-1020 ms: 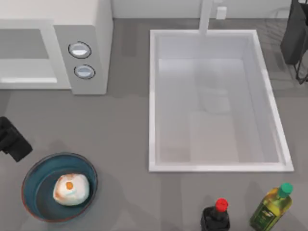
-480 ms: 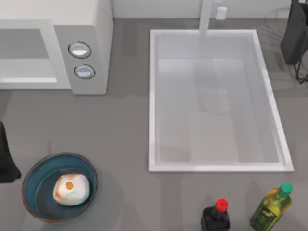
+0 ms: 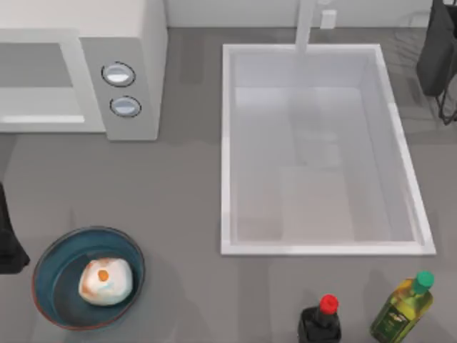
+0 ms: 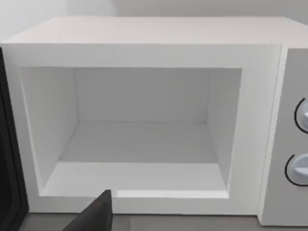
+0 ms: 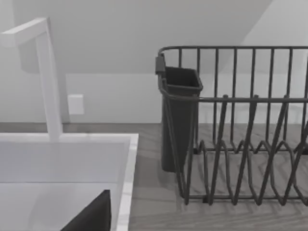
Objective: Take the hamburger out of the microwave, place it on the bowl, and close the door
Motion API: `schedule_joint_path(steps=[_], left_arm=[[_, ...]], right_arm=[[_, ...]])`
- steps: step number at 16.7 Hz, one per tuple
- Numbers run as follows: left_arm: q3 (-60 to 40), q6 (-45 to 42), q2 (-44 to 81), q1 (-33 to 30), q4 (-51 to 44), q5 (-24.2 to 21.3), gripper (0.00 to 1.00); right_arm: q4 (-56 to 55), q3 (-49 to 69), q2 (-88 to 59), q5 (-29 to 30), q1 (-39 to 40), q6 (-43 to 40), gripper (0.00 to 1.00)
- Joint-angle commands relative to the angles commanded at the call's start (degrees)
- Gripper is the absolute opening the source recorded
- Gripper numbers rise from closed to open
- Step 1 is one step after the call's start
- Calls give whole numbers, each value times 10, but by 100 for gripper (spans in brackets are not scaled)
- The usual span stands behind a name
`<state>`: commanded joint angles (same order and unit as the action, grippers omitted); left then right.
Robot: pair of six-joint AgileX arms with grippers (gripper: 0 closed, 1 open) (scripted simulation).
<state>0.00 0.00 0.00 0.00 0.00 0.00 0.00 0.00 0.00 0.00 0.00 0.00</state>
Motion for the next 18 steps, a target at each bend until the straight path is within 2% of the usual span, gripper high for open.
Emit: schedule_joint_path(steps=[12, 18], left_arm=[[0, 0, 0, 0, 0, 0, 2], [0, 0, 0, 0, 0, 0, 0]], right_arm=[[0, 0, 0, 0, 0, 0, 100], [0, 0, 0, 0, 0, 0, 100]])
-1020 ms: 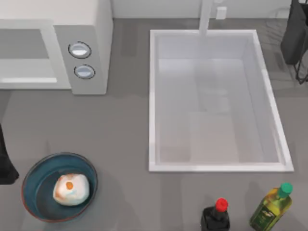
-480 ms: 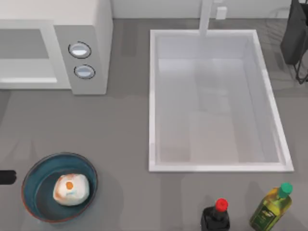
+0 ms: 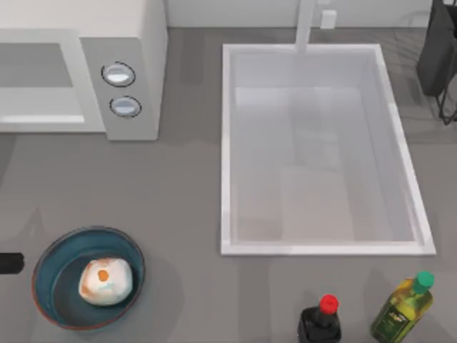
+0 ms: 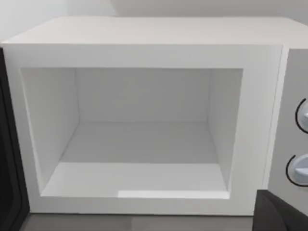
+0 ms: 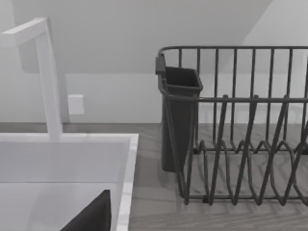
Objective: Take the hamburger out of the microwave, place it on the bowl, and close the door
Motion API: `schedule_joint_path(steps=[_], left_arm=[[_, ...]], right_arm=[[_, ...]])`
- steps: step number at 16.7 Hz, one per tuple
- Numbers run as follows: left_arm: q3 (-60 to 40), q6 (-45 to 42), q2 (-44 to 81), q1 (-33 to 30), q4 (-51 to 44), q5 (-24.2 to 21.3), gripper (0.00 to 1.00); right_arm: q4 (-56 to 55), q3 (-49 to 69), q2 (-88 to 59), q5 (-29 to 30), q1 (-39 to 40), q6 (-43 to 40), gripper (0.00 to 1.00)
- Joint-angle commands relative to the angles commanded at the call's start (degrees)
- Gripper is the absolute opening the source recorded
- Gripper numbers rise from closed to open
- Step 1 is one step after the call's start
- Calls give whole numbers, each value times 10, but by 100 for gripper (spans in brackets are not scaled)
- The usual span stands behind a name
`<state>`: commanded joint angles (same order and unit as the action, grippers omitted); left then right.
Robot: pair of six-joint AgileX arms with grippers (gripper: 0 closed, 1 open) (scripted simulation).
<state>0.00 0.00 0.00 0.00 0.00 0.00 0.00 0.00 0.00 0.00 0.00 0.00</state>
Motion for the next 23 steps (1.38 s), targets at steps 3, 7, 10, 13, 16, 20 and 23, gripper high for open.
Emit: schedule_joint_path(steps=[3, 7, 10, 13, 16, 20, 23], left_arm=[[0, 0, 0, 0, 0, 0, 0], [-7, -1, 44, 8, 38, -8, 0], [-14, -1, 91, 16, 77, -16, 0], [-16, -2, 102, 18, 86, -18, 0], [-14, -2, 102, 17, 86, -19, 0], [-27, -3, 169, 28, 145, -31, 0], [-38, -4, 236, 38, 192, -40, 0]], right_arm=[[0, 0, 0, 0, 0, 0, 100], [0, 0, 0, 0, 0, 0, 100], [0, 0, 0, 0, 0, 0, 100], [0, 0, 0, 0, 0, 0, 100], [0, 0, 0, 0, 0, 0, 100], [0, 0, 0, 0, 0, 0, 100], [0, 0, 0, 0, 0, 0, 100]])
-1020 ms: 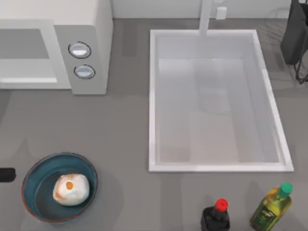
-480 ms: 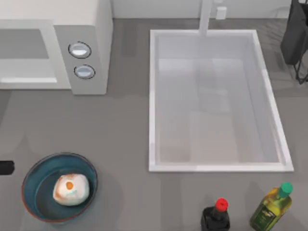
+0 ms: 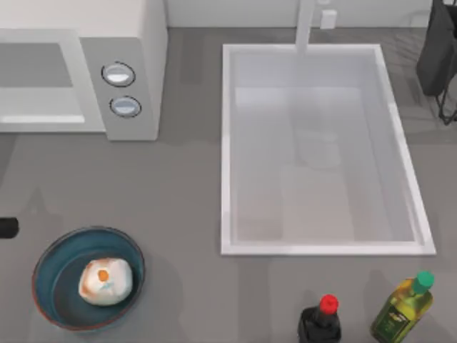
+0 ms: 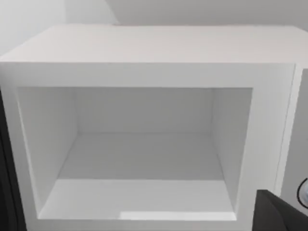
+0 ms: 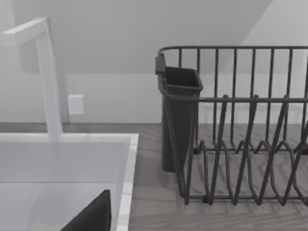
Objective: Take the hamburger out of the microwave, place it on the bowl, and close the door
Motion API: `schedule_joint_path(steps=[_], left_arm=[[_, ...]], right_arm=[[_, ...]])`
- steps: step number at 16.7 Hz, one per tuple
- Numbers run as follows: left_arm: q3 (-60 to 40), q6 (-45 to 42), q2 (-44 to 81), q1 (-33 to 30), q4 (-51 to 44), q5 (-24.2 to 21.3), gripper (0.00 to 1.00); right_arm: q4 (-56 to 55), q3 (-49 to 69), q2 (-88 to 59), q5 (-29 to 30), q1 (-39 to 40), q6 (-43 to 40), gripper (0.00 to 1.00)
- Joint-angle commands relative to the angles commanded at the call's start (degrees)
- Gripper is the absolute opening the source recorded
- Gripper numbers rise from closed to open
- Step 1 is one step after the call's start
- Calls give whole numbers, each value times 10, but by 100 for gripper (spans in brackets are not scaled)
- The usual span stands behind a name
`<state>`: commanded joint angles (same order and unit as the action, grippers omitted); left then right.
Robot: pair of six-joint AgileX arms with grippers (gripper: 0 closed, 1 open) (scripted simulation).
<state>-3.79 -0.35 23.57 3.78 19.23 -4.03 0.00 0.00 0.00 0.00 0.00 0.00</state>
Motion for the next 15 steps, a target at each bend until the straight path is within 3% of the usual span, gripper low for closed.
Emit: schedule_joint_path(steps=[7, 12, 15], left_arm=[[-5, 0, 12, -9, 9, 7, 0], [-30, 1, -24, -104, -52, 102, 0], [-37, 1, -40, -129, -75, 128, 0]], right_arm=[[0, 0, 0, 0, 0, 0, 100], [0, 0, 0, 0, 0, 0, 100], [0, 0, 0, 0, 0, 0, 100]])
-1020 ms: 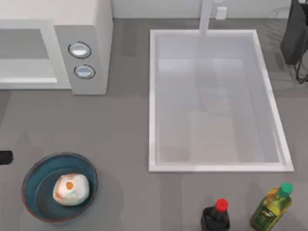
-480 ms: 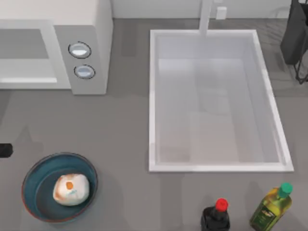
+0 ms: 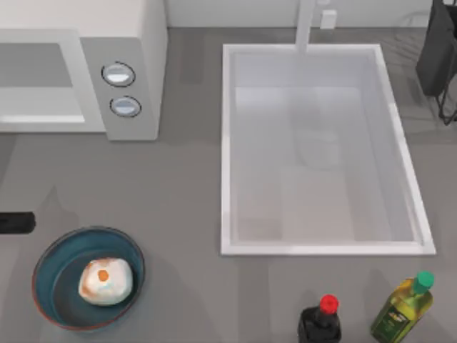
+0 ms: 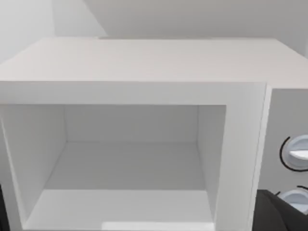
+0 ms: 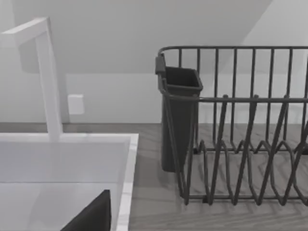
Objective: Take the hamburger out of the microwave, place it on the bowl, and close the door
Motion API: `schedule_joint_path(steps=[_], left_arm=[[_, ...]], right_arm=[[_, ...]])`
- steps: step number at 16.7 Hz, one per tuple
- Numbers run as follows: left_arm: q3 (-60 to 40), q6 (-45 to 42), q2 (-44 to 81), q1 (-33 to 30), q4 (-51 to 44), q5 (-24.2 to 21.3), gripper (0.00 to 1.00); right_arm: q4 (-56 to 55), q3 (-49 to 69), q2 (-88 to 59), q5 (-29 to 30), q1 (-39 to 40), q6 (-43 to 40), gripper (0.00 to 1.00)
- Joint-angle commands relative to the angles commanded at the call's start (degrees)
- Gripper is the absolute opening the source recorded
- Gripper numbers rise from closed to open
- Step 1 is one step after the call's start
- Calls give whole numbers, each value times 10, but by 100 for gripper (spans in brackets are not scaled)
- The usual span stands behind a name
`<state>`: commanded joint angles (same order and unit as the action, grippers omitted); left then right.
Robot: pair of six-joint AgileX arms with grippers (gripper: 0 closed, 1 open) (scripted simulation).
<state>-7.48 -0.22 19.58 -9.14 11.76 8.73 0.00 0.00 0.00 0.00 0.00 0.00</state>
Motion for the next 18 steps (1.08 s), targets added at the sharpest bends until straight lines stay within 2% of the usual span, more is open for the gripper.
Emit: schedule_joint_path(steps=[5, 8, 12, 18], left_arm=[[-5, -5, 9, 9, -4, -7, 0], [-59, -48, 64, 61, -46, -43, 0], [-198, -146, 217, 188, -147, -128, 0], [-459, -332, 518, 430, -341, -292, 0]], right_arm=[[0, 0, 0, 0, 0, 0, 100], [0, 0, 0, 0, 0, 0, 100], [0, 0, 0, 0, 0, 0, 100], [0, 0, 0, 0, 0, 0, 100]])
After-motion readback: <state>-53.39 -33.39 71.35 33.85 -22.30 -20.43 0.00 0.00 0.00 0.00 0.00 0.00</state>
